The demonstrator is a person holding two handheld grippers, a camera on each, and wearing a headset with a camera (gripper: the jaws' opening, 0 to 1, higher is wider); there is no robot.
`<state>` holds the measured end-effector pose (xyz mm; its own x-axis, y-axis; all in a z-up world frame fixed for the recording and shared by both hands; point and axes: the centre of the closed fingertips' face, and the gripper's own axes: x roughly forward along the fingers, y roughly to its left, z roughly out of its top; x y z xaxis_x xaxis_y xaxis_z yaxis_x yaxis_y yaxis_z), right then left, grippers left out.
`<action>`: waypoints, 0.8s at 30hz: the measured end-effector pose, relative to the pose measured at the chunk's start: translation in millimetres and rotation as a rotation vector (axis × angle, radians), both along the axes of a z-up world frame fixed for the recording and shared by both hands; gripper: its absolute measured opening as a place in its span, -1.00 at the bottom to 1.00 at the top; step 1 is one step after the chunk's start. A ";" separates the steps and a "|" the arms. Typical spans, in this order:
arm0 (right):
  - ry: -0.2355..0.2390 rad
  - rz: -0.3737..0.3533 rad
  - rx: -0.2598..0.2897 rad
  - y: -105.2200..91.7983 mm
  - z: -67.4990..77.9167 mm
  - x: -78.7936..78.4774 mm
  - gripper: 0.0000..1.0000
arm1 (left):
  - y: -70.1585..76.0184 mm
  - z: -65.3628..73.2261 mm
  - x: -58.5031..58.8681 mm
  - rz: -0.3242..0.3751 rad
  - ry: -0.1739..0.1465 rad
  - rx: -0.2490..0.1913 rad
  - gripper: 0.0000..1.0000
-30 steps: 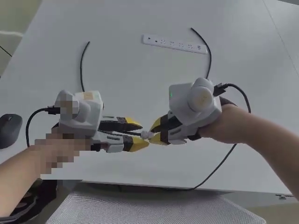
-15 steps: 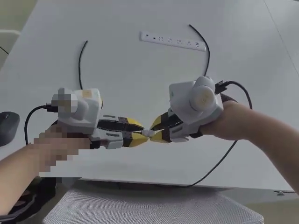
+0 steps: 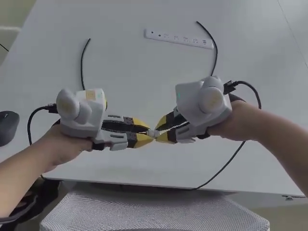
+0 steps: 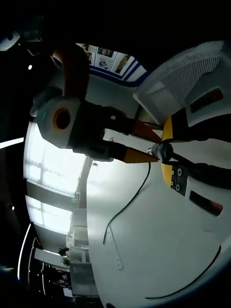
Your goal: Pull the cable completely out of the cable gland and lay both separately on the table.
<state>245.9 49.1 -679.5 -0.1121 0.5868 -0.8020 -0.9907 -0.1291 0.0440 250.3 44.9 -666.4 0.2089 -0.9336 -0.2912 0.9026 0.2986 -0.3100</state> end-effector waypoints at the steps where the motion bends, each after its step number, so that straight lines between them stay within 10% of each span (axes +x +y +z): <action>1: 0.001 -0.001 0.007 -0.2 0.6 0.6 -0.86 | -0.2 0.6 0.5 0.005 0.003 0.001 -0.70; 12: 0.071 -0.086 0.125 2.6 16.6 7.4 -0.80 | 1.8 9.0 4.9 0.036 0.014 -0.021 -0.70; 24: 0.524 -0.310 0.332 -5.5 33.0 11.0 -0.67 | -3.2 11.8 1.7 0.016 -0.029 -0.002 -0.70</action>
<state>256.9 43.6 -646.4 -0.2227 0.8593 -0.4604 -0.8430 0.0675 0.5337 252.0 41.8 -654.7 0.2323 -0.9306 -0.2827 0.9061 0.3128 -0.2848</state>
